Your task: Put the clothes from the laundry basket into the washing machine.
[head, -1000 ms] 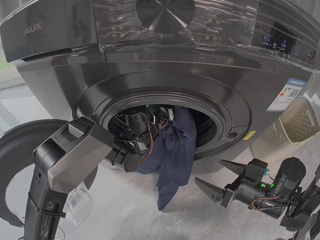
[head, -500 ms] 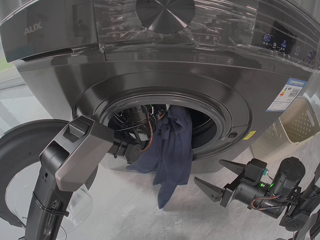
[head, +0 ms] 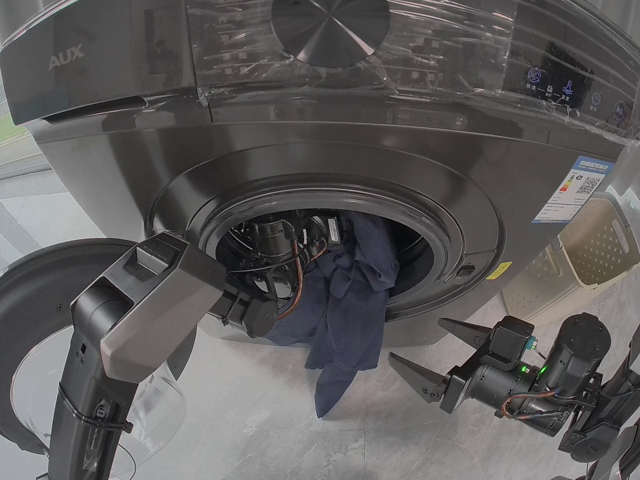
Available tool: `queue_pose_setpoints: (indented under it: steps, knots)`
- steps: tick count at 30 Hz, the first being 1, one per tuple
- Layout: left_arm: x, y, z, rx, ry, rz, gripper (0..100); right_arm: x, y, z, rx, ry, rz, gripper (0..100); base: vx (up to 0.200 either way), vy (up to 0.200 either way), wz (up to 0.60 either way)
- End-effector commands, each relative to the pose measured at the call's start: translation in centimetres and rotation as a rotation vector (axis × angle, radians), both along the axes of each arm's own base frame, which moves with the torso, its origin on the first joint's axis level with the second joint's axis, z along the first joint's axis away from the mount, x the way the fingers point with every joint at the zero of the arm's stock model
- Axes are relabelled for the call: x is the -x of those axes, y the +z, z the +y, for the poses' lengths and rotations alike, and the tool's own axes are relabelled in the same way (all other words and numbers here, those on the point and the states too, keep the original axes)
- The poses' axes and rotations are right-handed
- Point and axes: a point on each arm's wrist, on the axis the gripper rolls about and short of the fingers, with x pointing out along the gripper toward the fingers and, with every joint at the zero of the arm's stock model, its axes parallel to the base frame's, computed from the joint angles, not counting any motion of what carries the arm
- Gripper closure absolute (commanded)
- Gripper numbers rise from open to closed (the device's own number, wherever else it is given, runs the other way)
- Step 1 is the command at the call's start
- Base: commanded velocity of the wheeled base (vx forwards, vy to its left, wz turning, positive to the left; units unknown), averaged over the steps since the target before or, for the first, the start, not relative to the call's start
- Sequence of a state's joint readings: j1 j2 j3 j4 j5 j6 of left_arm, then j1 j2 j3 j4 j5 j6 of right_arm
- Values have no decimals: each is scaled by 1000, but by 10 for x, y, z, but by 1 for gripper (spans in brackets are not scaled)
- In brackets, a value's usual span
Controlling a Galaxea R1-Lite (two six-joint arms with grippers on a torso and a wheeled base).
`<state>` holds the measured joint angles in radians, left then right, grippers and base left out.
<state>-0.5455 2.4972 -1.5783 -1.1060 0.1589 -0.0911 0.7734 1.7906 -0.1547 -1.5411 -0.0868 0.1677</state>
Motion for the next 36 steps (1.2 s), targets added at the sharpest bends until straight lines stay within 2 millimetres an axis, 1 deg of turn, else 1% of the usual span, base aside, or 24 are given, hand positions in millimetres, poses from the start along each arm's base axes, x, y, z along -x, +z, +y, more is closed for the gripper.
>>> queue_pose_setpoints:
  steps: [1,3,4,7,12,19,20,22,24,26,27,28,29,30,32,36]
  knots:
    - [22,0,10,-65,-18,102,0,1,0,1,-2,4,0,0,0,0,0]
    - [27,-5,12,-83,-27,127,0,1,1,1,-4,2,-3,0,0,0,0]
    - [32,-11,12,-100,-47,151,0,0,1,1,-4,2,-2,0,0,0,0]
    - [41,-17,9,-118,-78,176,0,1,0,0,-1,2,1,0,0,0,0]
    - [55,-33,1,-153,-155,223,0,0,1,2,-4,2,-3,0,0,0,0]
    - [54,-55,-9,-172,-184,251,0,1,0,3,-2,8,-1,0,0,0,0]
    - [52,-57,-11,-169,-184,249,100,1,0,3,-2,8,-1,0,0,0,0]
    - [45,-56,-15,-150,-173,229,100,1,-1,2,1,8,2,0,0,0,0]
    - [37,-51,-19,-122,-161,190,100,1,0,3,-1,10,1,0,0,0,0]
    - [27,-40,-19,-86,-131,147,100,1,0,3,-3,10,-1,0,0,0,0]
    - [27,-40,-19,-86,-131,147,100,1,0,3,-3,10,-1,0,0,0,0]
    - [21,-27,-19,-47,-100,111,100,1,0,3,-3,11,-1,0,0,0,0]
    - [20,-26,-19,-42,-97,108,100,1,0,3,-3,11,-1,0,0,0,0]
    - [11,-14,-15,-9,-67,77,100,1,0,2,-3,8,-1,0,0,0,0]
    - [3,-2,-11,20,-33,41,100,1,0,3,-3,10,-1,0,0,0,0]
    - [-6,9,-1,45,18,10,100,0,1,3,-5,10,-4,0,0,0,0]
